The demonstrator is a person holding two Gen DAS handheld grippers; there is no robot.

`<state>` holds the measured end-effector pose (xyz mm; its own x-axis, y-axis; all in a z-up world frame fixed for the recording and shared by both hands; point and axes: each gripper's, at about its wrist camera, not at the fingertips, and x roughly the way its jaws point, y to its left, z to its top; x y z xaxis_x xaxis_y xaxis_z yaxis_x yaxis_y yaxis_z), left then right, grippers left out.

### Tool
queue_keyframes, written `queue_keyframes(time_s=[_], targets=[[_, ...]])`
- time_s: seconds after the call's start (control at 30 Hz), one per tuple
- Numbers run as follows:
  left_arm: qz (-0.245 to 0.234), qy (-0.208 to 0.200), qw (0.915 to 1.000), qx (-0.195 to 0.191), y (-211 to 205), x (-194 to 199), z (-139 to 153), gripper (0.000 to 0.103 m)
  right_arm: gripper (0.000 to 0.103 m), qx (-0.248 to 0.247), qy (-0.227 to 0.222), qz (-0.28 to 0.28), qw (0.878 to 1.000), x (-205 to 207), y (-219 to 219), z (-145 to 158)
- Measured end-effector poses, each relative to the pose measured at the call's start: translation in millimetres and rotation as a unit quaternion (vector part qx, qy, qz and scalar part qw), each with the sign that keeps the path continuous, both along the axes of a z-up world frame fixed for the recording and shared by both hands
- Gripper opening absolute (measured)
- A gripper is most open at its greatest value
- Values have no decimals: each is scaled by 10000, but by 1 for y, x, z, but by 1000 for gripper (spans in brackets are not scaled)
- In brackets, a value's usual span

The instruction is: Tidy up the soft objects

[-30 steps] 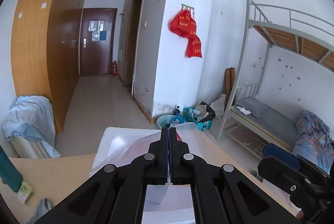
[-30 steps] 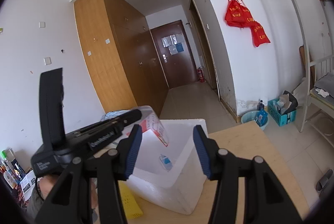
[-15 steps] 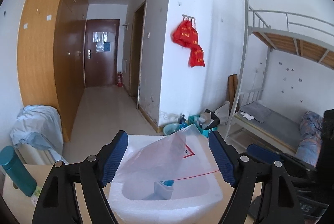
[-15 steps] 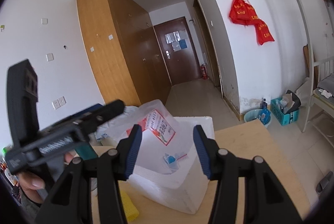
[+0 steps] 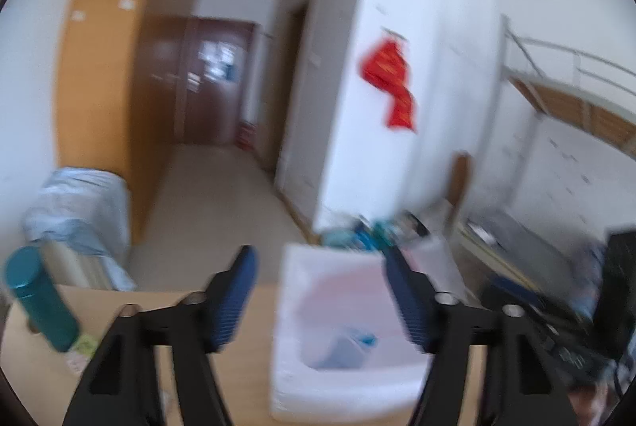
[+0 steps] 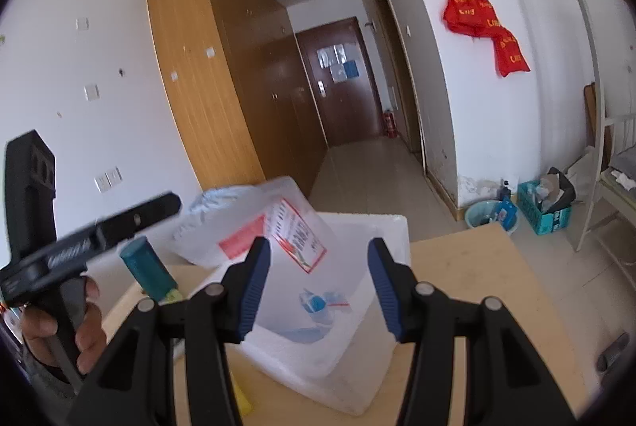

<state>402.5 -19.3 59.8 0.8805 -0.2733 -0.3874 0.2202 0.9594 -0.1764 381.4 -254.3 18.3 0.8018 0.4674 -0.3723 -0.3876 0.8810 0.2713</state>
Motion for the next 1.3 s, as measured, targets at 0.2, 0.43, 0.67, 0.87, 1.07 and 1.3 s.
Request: queue_keyframes(time_s=[0.2,0.43,0.67,0.87,1.07,1.3], targets=[[-325,283,9984,365,-20,12,-25,53,55,-261,237,34,9994,25,11,-15],[-689,745,9948,-19,-22,29,-41,33,49,330,629,570,9958,33,15,-25],[-744,782,9942,-7,-31,30,-42,15,44,748,879,1039,9879,28,18,-24],[-869,759,9933,-11,-38,28,-40,6,29,969,869,1258,9835,17,19,-14],[-1137,708,9910,-57,-44,27,-36,0,24,1053,815,1290,9827,12,22,-4],[-1015,686,9925,-36,-34,26,-37,0,24,1022,581,1276,9848,6,23,7]])
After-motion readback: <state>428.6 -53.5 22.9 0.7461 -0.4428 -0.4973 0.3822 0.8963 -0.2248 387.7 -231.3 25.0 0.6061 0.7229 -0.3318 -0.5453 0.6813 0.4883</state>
